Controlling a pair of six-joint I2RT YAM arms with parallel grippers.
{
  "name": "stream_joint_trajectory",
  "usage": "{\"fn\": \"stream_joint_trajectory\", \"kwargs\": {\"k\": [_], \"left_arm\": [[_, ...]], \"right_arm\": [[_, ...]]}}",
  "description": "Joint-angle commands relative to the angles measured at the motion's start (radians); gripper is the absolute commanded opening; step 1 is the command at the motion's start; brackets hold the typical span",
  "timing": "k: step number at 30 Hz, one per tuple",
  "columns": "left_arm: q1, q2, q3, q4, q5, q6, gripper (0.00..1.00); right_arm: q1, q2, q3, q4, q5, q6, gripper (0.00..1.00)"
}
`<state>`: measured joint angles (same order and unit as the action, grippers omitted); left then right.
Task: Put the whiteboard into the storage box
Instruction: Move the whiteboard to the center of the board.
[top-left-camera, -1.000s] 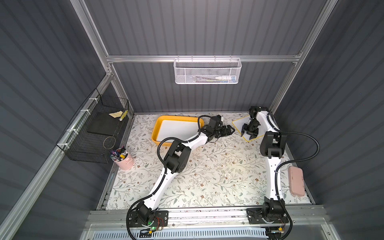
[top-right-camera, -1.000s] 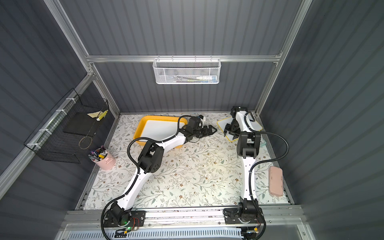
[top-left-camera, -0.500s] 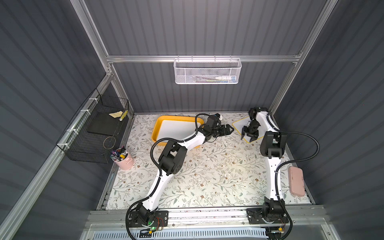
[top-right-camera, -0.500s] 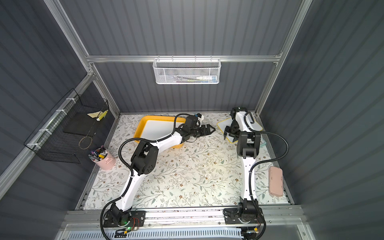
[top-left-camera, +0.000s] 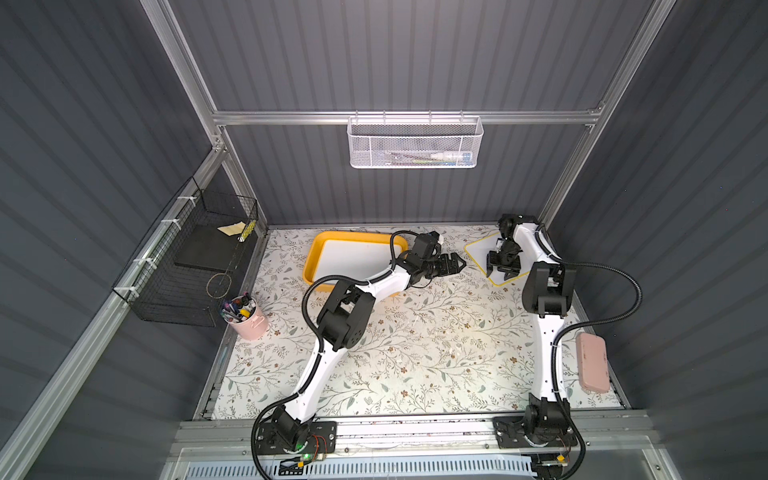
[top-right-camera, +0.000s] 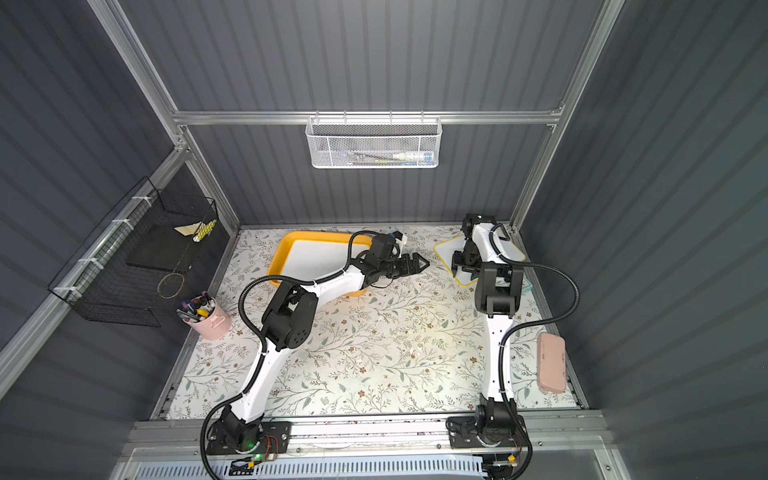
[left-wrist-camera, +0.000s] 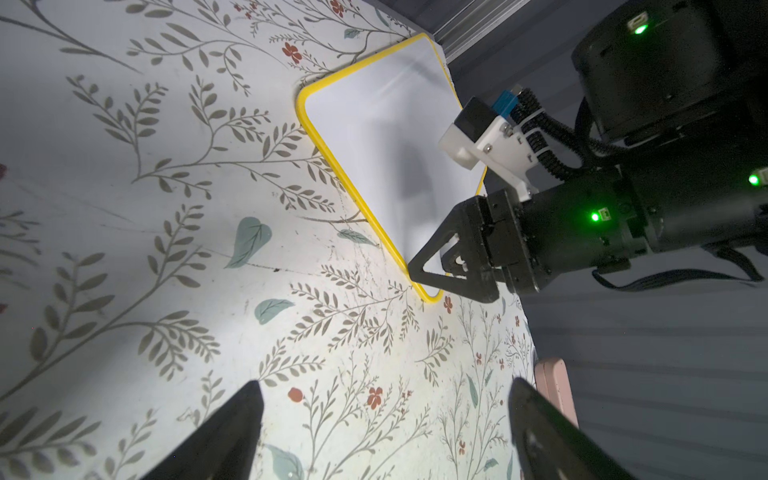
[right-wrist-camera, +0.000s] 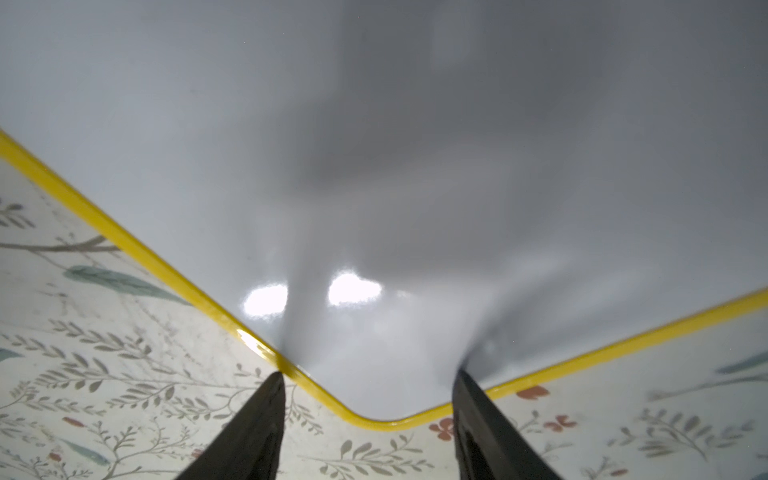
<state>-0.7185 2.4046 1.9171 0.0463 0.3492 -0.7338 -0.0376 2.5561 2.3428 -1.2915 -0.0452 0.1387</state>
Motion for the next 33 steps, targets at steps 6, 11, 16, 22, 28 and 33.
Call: {"fn": "stream_joint_trajectory", "kwargs": {"k": [6,11,16,22,28,33], "left_arm": [[0.002,-0.034,-0.013,-0.002,0.016,0.024,0.92],[0.002,-0.041,-0.027,0.001,0.011,0.027,0.92],[0.002,-0.052,-0.057,0.022,0.010,0.019,0.92],[0.002,-0.053,-0.061,0.031,0.015,0.011,0.92],[0.002,-0.061,-0.071,0.034,0.015,0.013,0.92],[0.002,-0.070,-0.084,0.034,0.015,0.018,0.92]], "right_arm": [[-0.004,0.052,-0.103,0.081,-0.081,-0.067,0.63],[-0.002,0.004,-0.197,0.110,-0.110,-0.053,0.62],[0.002,-0.052,-0.317,0.132,-0.108,-0.045,0.62],[0.004,-0.112,-0.442,0.172,-0.104,-0.031,0.63],[0.004,-0.166,-0.538,0.218,-0.093,-0.009,0.62],[0.007,-0.181,-0.551,0.224,-0.085,-0.004,0.62]]}}
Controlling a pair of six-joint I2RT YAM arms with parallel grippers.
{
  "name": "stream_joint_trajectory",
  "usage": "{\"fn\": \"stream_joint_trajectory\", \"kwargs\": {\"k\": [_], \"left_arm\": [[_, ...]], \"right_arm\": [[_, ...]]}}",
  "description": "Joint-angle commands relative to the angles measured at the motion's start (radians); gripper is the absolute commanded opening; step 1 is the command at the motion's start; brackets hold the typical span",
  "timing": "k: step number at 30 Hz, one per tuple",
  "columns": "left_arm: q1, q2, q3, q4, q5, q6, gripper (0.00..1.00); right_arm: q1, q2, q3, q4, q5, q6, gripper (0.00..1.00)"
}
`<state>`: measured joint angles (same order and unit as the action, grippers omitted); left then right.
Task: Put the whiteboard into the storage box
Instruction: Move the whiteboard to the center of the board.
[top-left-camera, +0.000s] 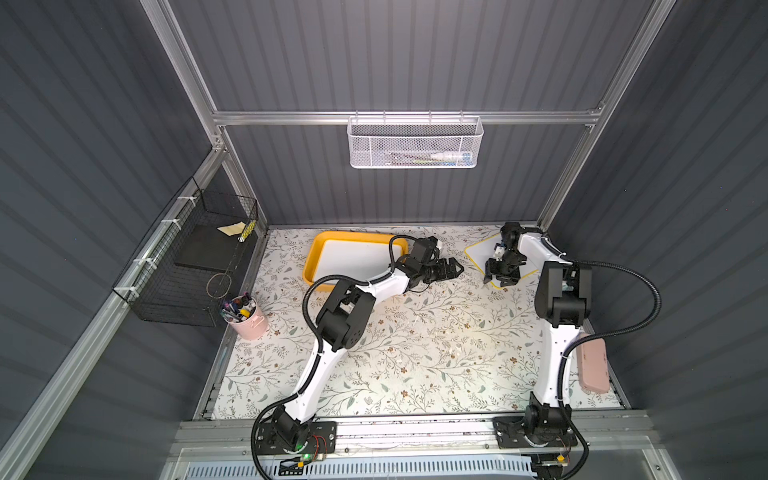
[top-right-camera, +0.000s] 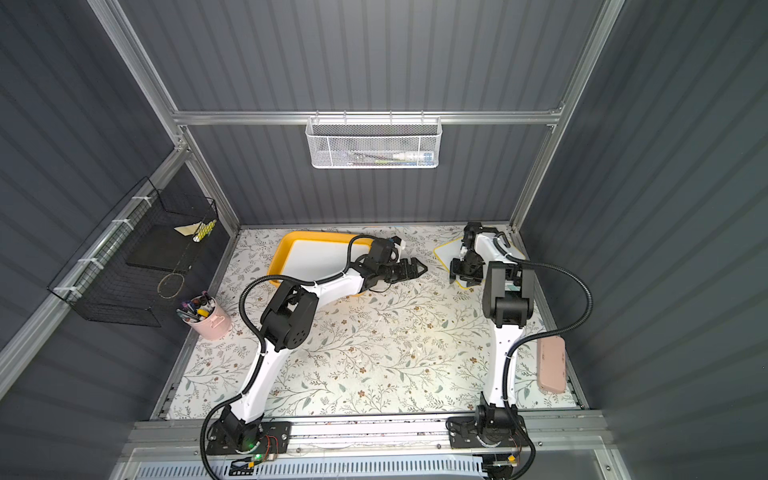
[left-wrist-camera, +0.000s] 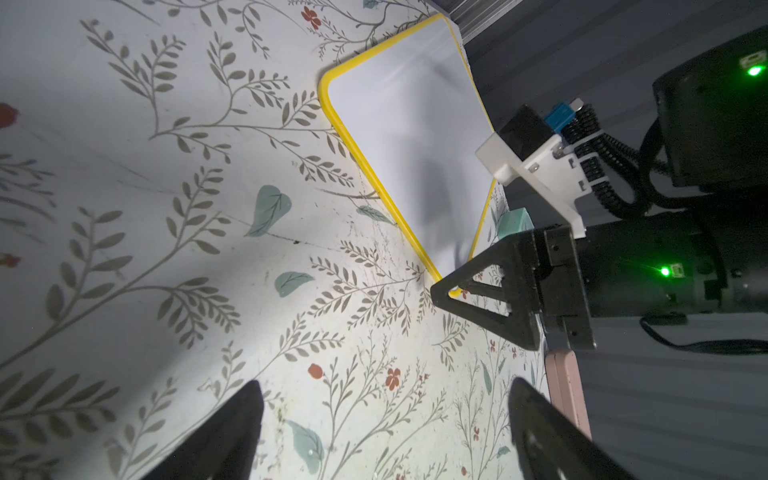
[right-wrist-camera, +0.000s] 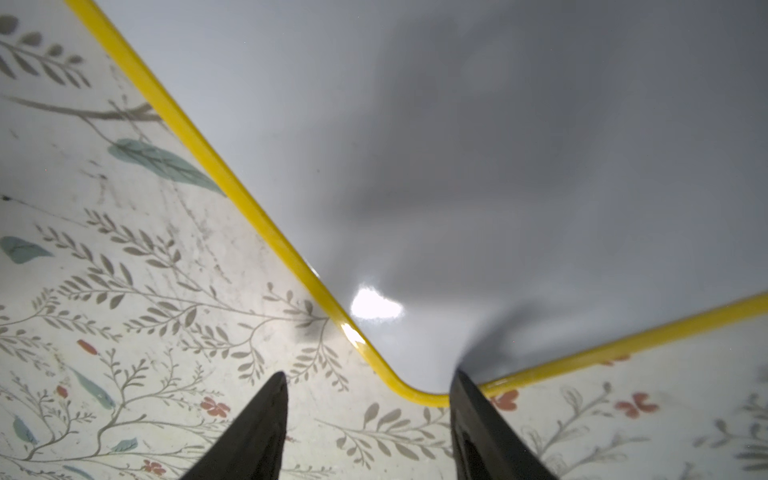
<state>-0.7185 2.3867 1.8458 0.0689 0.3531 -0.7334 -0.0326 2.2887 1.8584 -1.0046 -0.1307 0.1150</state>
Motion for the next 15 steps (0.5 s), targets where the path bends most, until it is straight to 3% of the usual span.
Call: {"fn": "stream_joint_trajectory", "kwargs": {"k": [1,9,15], "left_arm": [[0.003,-0.054,-0.016,0.011,0.010,0.019,0.92],[0.003,-0.054,-0.007,0.011,0.012,0.017,0.92],[0.004,-0.055,-0.010,0.008,0.017,0.020,0.92]], "right_arm": [[0.002,0.088,-0.065,-0.062,-0.001,0.018,0.62],[0.003,0.136,0.005,-0.128,-0.013,-0.008,0.64],[0.003,0.246,0.171,-0.282,-0.037,-0.057,0.67]]}}
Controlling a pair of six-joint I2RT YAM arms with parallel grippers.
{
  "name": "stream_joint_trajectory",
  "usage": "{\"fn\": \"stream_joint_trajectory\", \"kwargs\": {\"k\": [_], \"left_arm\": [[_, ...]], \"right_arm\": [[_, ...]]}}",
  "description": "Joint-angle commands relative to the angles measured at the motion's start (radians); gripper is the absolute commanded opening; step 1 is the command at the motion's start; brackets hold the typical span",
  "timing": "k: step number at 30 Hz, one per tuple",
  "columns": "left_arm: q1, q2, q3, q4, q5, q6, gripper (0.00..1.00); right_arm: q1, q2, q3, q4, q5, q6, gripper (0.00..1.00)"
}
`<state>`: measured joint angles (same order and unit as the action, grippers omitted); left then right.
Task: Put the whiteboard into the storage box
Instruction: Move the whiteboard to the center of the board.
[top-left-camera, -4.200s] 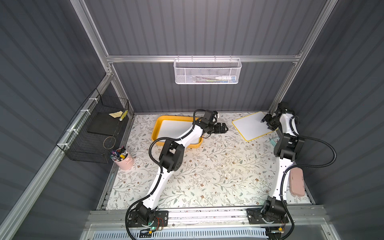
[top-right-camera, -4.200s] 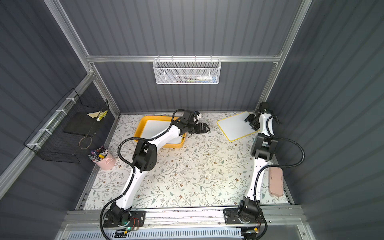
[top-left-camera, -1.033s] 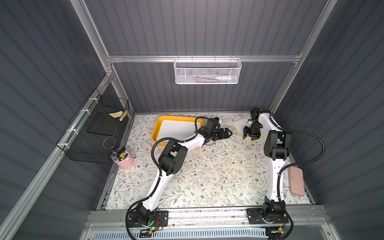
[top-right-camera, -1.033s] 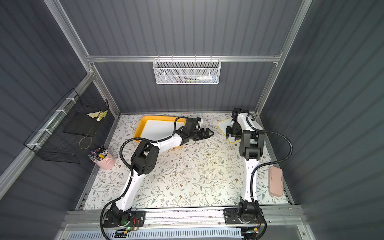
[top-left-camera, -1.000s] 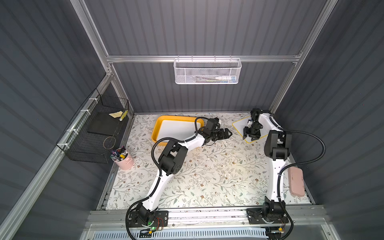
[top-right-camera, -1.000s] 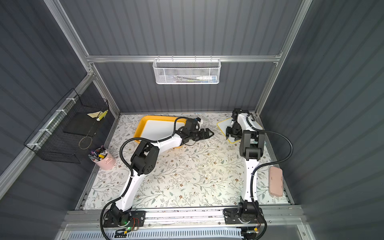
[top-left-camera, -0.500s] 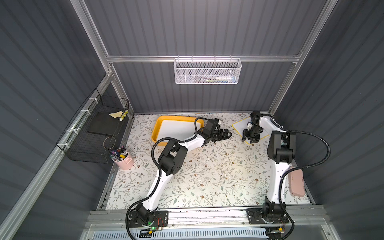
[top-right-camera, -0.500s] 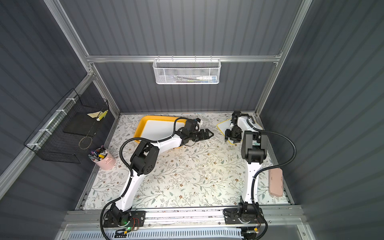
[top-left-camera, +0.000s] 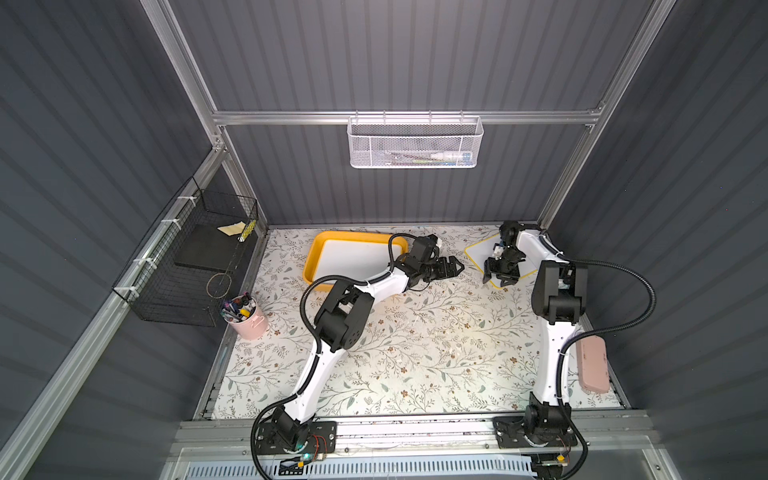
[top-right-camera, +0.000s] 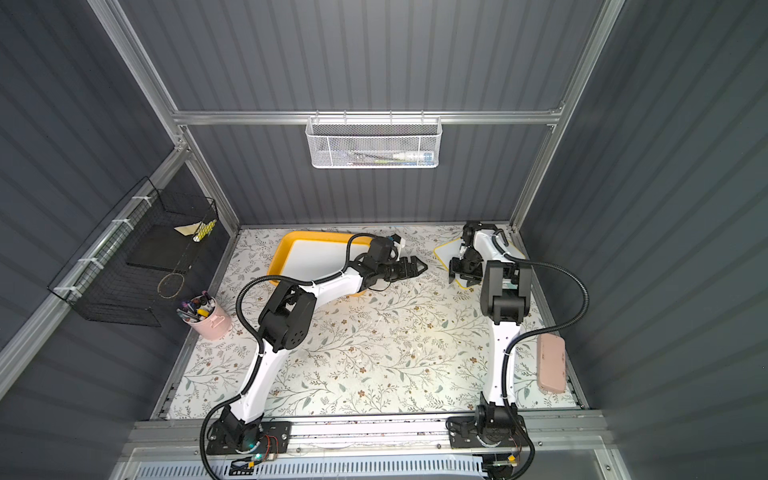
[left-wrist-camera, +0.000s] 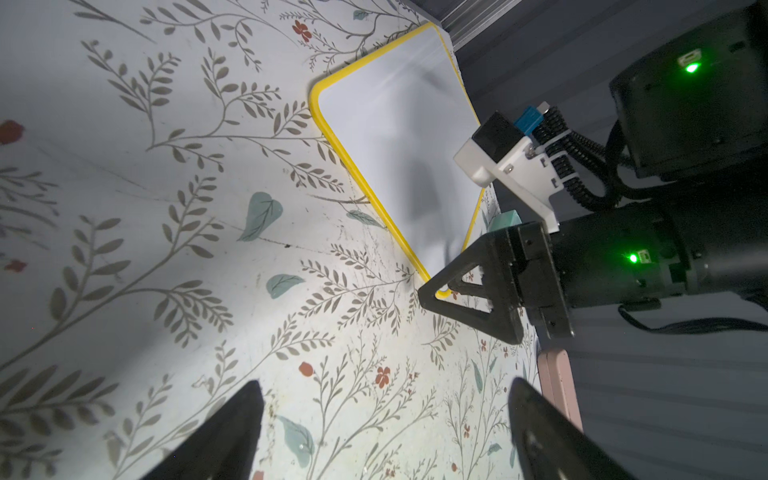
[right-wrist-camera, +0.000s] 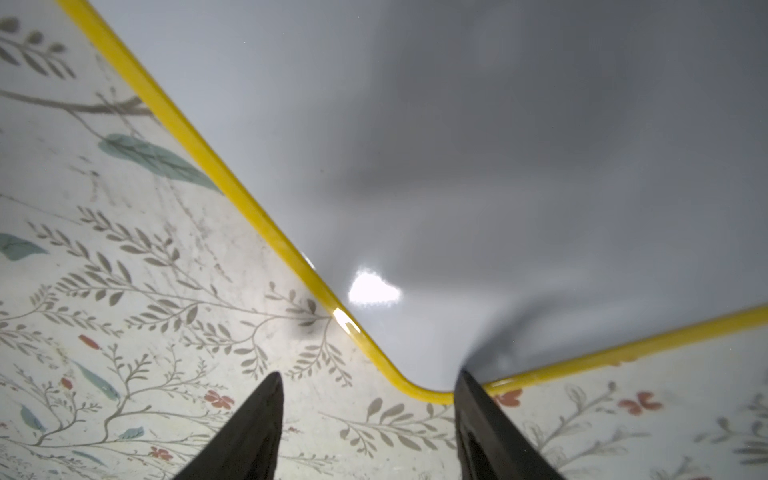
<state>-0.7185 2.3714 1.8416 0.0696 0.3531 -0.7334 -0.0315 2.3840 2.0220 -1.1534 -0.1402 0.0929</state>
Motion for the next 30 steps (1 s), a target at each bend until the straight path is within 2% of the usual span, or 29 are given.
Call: {"fn": "stream_joint_trajectory", "kwargs": {"k": [1,4,15,19,30], "left_arm": [[0.004,-0.041,-0.007,0.007,0.016,0.023,0.92],[0.004,-0.044,-0.009,0.009,0.016,0.023,0.92],[0.007,-0.047,-0.024,0.015,0.016,0.023,0.92],[0.007,-0.041,-0.020,0.035,0.033,0.001,0.92],[0.007,-0.083,-0.077,0.050,0.025,0.003,0.92]], "right_arm": [[0.002,0.177,0.054,-0.170,-0.030,-0.046,0.67],[0.006,0.233,0.141,-0.246,-0.027,-0.063,0.67],[0.009,0.239,0.198,-0.319,-0.031,-0.084,0.67],[0.005,0.221,0.159,-0.305,-0.035,-0.068,0.64],[0.023,0.110,-0.002,-0.278,0.007,-0.048,0.64]]}}
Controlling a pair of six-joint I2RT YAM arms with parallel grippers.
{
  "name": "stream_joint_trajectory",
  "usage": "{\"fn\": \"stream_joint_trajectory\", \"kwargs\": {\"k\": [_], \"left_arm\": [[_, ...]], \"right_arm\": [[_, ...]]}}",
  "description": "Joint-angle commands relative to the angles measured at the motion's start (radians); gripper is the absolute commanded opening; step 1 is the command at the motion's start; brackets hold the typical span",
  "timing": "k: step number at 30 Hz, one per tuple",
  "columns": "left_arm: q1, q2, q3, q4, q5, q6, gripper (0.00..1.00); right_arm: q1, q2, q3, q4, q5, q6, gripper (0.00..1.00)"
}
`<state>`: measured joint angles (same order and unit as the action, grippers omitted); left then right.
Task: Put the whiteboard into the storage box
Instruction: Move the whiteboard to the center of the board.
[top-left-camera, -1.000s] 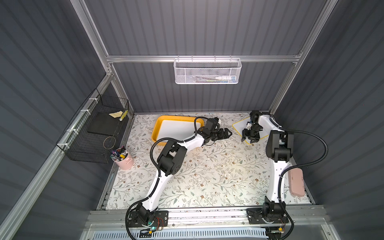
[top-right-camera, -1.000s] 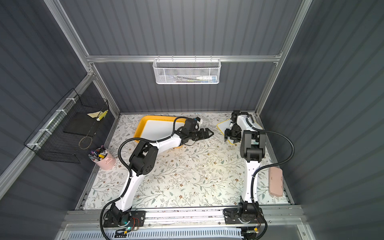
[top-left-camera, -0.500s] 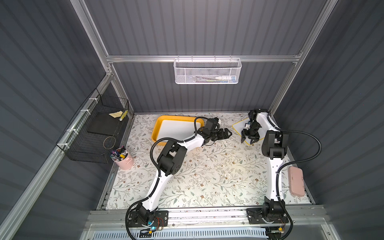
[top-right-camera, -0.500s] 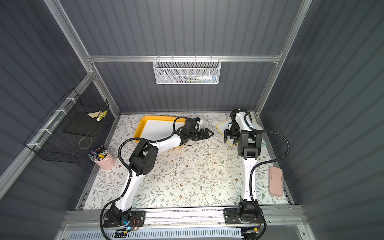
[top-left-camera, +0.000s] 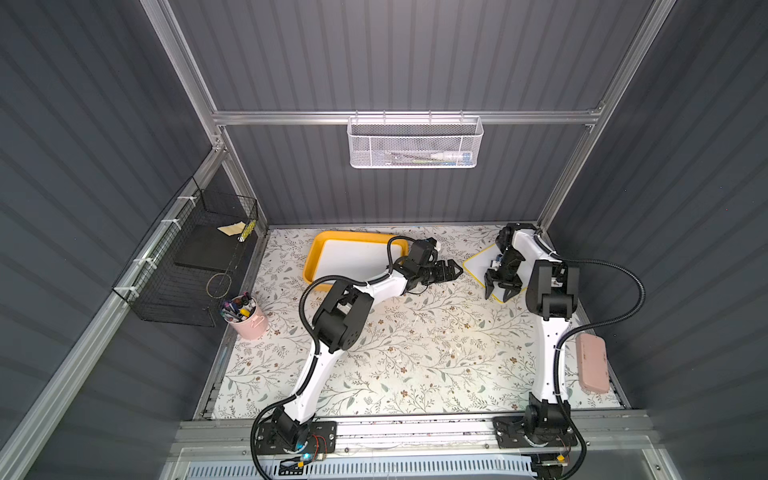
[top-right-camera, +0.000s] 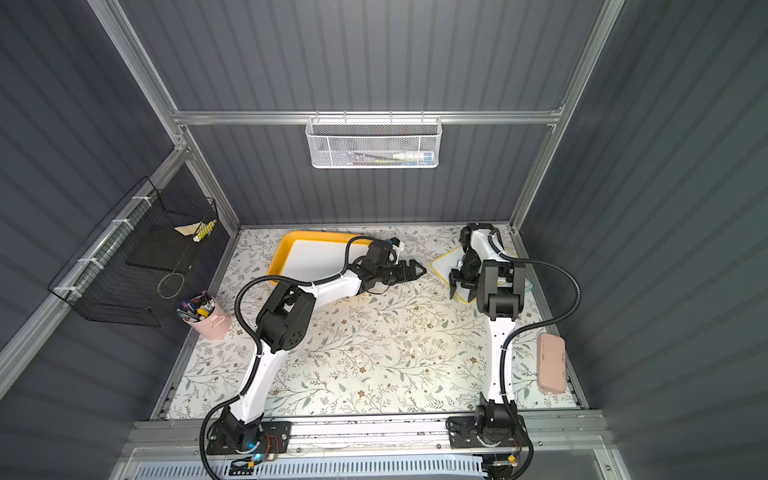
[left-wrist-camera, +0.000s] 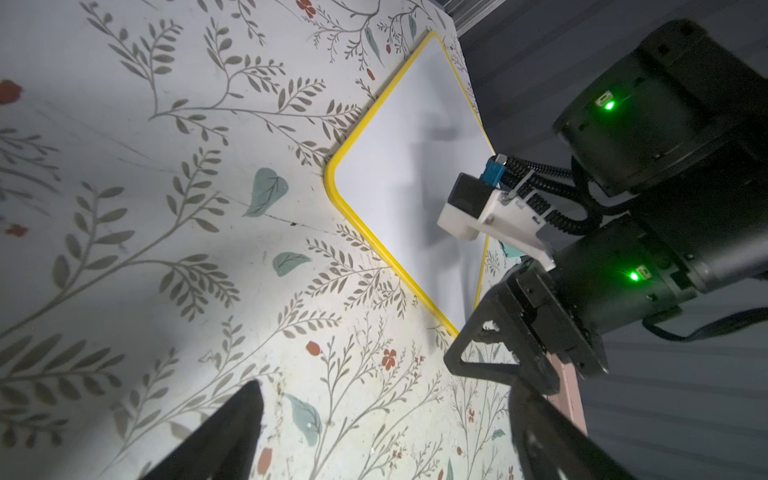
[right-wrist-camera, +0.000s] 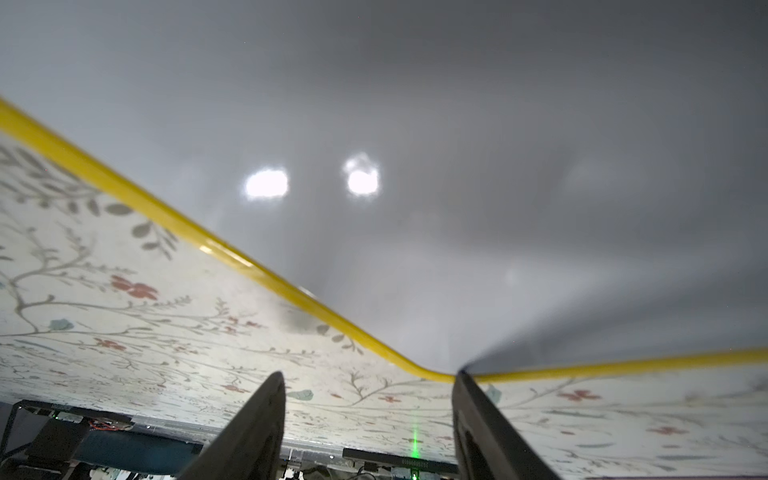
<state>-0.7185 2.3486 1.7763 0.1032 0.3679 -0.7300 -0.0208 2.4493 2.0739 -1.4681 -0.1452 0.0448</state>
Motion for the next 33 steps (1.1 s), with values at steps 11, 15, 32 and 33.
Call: {"fn": "stream_joint_trajectory", "kwargs": {"k": [11,15,32,33], "left_arm": [[0.007,-0.077,-0.031,0.018,0.005,0.003,0.92],[0.007,-0.089,-0.040,0.009,-0.005,0.012,0.92],[0.008,-0.201,-0.162,-0.036,-0.072,0.081,0.93],[0.010,-0.210,-0.174,-0.034,-0.073,0.081,0.93]], "right_arm": [[0.020,-0.140,-0.139,0.185,0.006,0.035,0.66],[0.033,-0.294,-0.245,0.387,-0.006,0.088,0.66],[0.069,-0.291,-0.422,0.710,-0.103,0.401,0.71],[0.070,-0.280,-0.415,0.694,-0.100,0.399,0.71]]}}
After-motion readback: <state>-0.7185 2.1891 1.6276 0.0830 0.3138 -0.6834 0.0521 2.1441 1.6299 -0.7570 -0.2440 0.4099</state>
